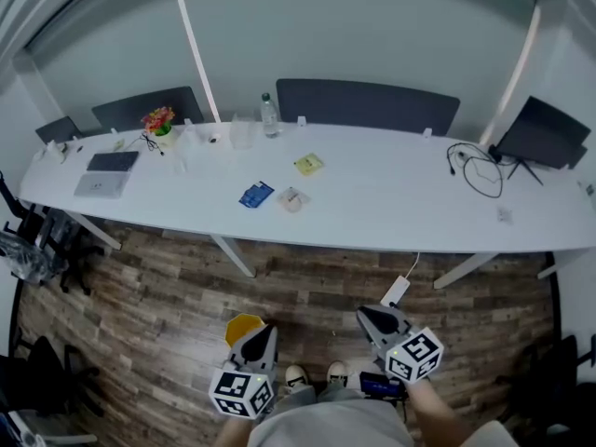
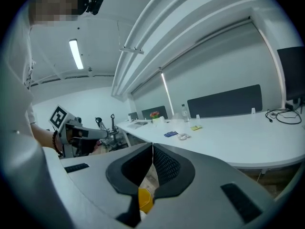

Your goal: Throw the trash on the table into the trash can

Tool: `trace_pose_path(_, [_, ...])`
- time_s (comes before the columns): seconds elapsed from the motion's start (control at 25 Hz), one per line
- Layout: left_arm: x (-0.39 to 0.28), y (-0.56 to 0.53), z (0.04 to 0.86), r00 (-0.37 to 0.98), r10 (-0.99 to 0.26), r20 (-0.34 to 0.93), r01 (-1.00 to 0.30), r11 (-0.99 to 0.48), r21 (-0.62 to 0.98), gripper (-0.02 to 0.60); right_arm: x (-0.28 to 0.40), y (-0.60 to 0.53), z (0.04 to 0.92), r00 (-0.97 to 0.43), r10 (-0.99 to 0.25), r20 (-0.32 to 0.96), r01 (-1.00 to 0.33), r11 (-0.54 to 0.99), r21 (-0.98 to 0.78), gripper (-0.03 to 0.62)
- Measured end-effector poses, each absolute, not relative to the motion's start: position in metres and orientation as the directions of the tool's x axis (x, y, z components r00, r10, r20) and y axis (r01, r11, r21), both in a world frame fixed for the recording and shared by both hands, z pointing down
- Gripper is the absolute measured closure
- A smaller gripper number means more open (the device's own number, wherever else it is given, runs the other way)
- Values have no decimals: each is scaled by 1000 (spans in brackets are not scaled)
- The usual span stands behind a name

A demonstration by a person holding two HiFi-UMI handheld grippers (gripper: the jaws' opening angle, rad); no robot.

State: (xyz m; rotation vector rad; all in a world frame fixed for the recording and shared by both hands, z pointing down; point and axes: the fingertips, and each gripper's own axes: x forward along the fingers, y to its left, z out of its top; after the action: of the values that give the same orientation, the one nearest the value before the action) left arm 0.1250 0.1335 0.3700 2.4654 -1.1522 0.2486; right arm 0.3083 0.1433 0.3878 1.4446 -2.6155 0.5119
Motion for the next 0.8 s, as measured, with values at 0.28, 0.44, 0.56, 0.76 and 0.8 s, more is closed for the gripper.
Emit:
trace_pose_path(0.28, [105, 121, 372, 645, -694, 320, -764, -576, 290, 580, 304, 133, 391, -515, -816, 262, -856, 470, -216, 563])
trace_pose_path(0.44, [90, 111, 371, 665, -676, 317, -746, -602, 284, 580, 291, 121, 389, -492, -826, 274, -870, 459, -180, 563])
trace_pose_path(0.56, [83, 107, 370, 689, -655, 311, -725, -634, 269, 580, 283, 111, 385, -469, -846, 256, -883, 440, -163, 563])
trace_pose_path(0.76, [77, 100, 362, 730, -622, 282, -682, -684, 259, 580, 278, 94, 381, -425, -868, 256, -905, 400, -144, 563])
trace_pose_path(0.8, [77, 98, 361, 737, -616, 278, -676, -688, 266, 580, 278, 93, 381, -424, -868, 259, -905, 399, -144, 563])
